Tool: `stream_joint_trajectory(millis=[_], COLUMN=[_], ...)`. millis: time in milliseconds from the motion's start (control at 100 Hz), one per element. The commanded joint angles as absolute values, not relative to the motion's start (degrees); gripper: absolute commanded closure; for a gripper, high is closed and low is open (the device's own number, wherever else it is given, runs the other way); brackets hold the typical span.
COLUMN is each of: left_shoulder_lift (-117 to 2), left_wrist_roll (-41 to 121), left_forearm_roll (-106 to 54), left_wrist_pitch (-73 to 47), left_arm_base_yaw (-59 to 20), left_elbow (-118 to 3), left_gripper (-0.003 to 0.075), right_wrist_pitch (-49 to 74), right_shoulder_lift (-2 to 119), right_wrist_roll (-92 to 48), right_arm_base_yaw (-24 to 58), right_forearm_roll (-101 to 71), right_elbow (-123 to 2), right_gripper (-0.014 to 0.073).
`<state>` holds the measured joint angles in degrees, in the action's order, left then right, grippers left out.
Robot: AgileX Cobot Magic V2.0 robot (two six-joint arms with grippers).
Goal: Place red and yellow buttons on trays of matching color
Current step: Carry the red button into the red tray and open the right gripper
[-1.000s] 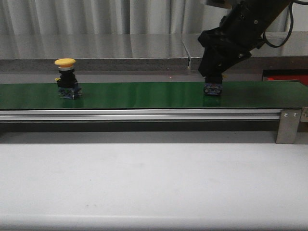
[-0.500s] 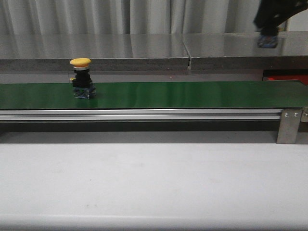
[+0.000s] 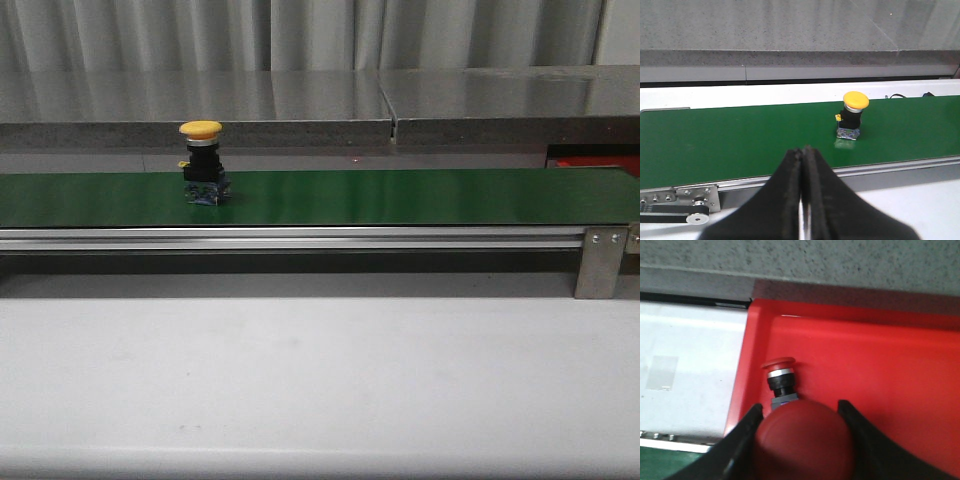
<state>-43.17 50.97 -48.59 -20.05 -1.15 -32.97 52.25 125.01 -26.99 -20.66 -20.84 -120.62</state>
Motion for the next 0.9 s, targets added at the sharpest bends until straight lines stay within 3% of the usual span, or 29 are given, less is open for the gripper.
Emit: stream_joint_trajectory(millis=[0,890], left_shoulder_lift=[-43.19,-43.19], left_wrist_roll=[51.12,51.12], left_forearm_roll=[-50.26,-50.26], left_wrist_pitch=[-17.30,-17.30], left_arm_base_yaw=[-1.66,-1.66], left_elbow=[-34.61,-34.61], left_gripper=[0.0739,0.0739], right_wrist_pitch=[47.41,39.14], right_shoulder_lift=[123.73,134.86], right_wrist_roll=[-26.81,-26.81], right_arm_base_yaw=[-21.32,-22.12], right_forearm_roll=[-21.96,-22.57], right_elbow=[-122.68,-126.91], right_gripper=[0.0448,0.0446])
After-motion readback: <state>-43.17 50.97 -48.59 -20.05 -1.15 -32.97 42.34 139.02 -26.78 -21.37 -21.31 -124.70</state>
